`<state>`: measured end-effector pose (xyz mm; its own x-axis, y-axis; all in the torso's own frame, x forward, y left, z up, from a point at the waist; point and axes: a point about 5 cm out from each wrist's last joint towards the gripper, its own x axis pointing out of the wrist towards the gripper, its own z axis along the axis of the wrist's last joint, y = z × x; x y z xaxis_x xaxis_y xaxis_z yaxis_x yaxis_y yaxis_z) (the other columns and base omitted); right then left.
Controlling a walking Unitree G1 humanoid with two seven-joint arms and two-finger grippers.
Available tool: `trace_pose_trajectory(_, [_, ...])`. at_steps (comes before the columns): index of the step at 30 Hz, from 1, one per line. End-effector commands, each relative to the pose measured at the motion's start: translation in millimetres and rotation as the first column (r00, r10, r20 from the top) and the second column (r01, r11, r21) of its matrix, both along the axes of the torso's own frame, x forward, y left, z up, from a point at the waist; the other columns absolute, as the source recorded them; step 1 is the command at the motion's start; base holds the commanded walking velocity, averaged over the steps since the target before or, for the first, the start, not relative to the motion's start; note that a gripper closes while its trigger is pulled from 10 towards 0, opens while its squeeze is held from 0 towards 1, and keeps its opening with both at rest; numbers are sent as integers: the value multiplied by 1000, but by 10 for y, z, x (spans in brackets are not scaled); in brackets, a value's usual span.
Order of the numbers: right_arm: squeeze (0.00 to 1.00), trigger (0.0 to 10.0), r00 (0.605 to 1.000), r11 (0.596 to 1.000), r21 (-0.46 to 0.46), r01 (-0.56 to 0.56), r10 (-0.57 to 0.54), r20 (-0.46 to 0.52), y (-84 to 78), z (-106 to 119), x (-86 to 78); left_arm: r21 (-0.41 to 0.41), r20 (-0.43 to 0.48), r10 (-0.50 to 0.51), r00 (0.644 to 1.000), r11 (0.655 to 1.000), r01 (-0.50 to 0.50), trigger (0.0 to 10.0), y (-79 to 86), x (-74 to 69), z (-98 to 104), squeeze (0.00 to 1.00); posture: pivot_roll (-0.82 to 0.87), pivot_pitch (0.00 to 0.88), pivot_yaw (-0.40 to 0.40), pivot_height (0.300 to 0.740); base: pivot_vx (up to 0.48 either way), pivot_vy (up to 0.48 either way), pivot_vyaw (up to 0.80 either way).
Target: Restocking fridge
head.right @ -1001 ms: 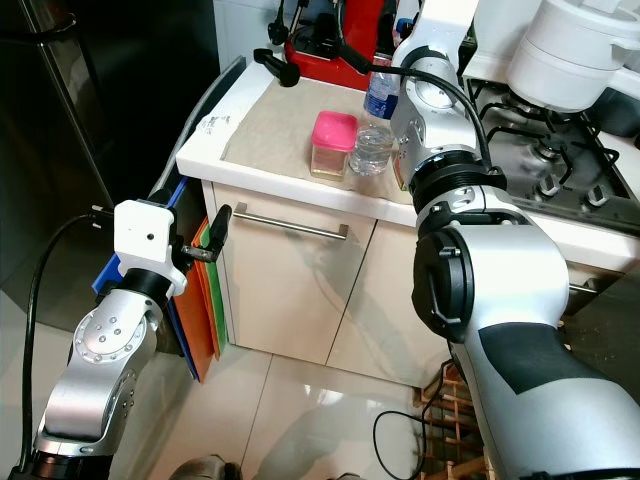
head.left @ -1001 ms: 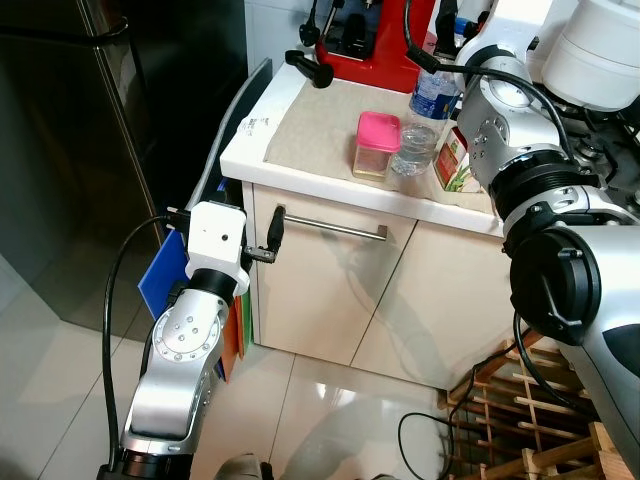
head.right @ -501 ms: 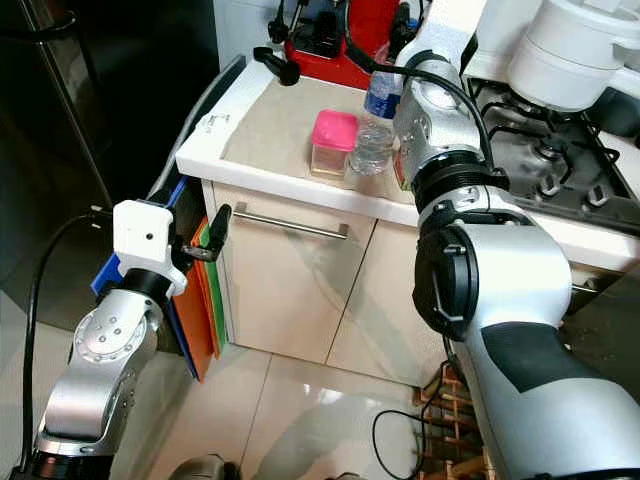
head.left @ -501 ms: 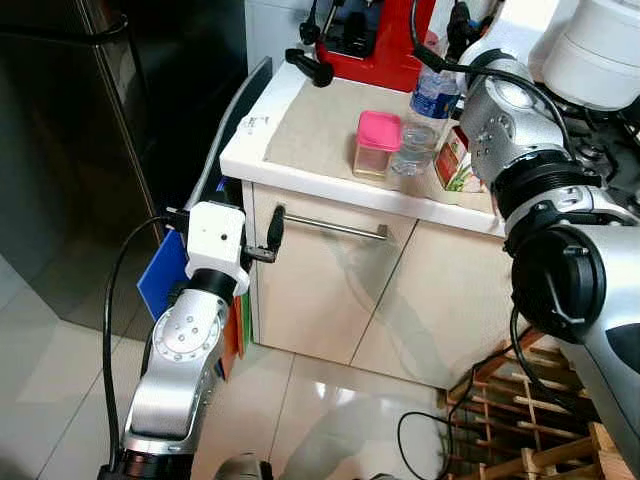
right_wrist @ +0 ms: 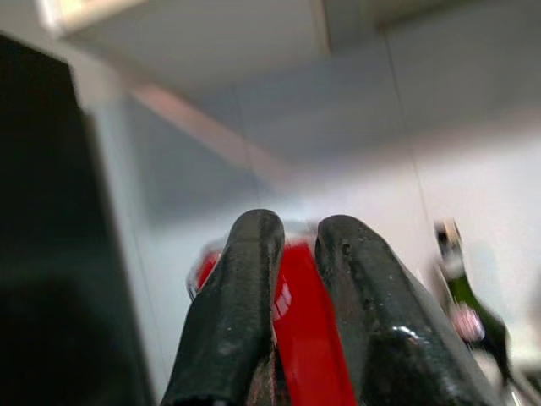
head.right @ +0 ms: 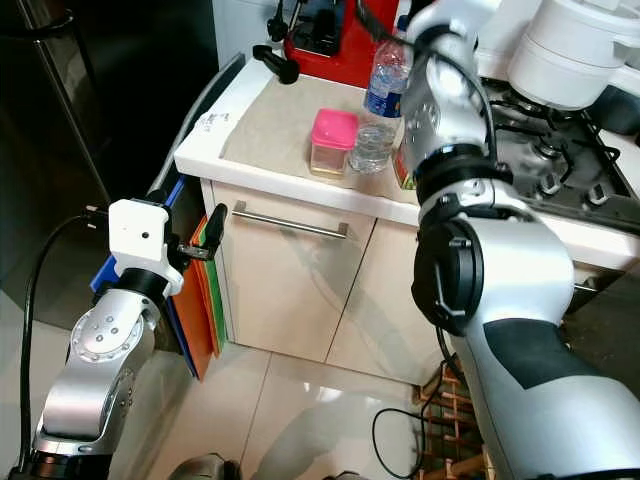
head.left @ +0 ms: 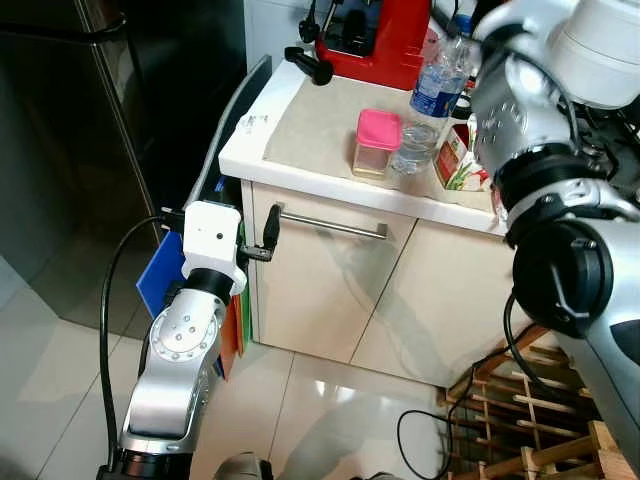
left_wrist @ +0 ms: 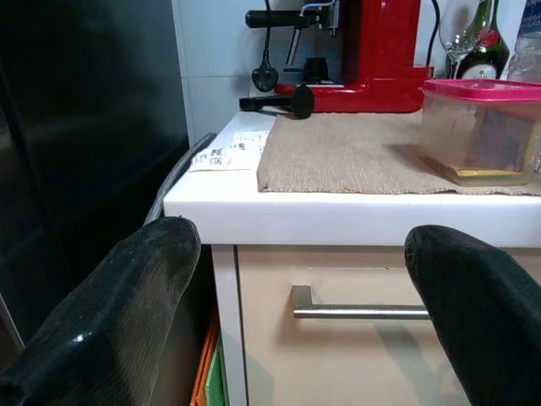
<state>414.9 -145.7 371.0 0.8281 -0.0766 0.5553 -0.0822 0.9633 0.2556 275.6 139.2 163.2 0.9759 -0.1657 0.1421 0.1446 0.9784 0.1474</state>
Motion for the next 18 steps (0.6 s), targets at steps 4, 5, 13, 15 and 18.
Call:
trace_pose_trajectory(4, [0,0,999,997,-71,43,-42,23,-55,63,-20,-3,20,-14,1000,1000,14,10000,-44,35,50,0,172,31,-102,740,0,0,0])
trace_pose_trajectory(5, [0,10000,997,993,-91,78,-78,6,-98,23,-13,-2,22,-16,1000,1000,16,10000,-52,44,51,0,173,27,-102,740,0,0,0])
trace_pose_trajectory(13, [1000,10000,920,915,-174,364,-324,222,-497,-15,-244,10,43,-25,999,1000,24,10000,-46,102,77,0,129,0,-101,740,0,0,0])
trace_pose_trajectory(15, [1000,10000,889,882,-198,429,-372,269,-591,-49,-325,7,44,-29,999,1000,29,10000,-51,141,76,0,104,0,-92,740,0,0,0])
trace_pose_trajectory(18, [1000,10000,871,861,-176,477,-437,224,-771,-236,-379,6,55,-52,997,999,52,10000,-90,177,97,0,87,0,-87,740,0,0,0])
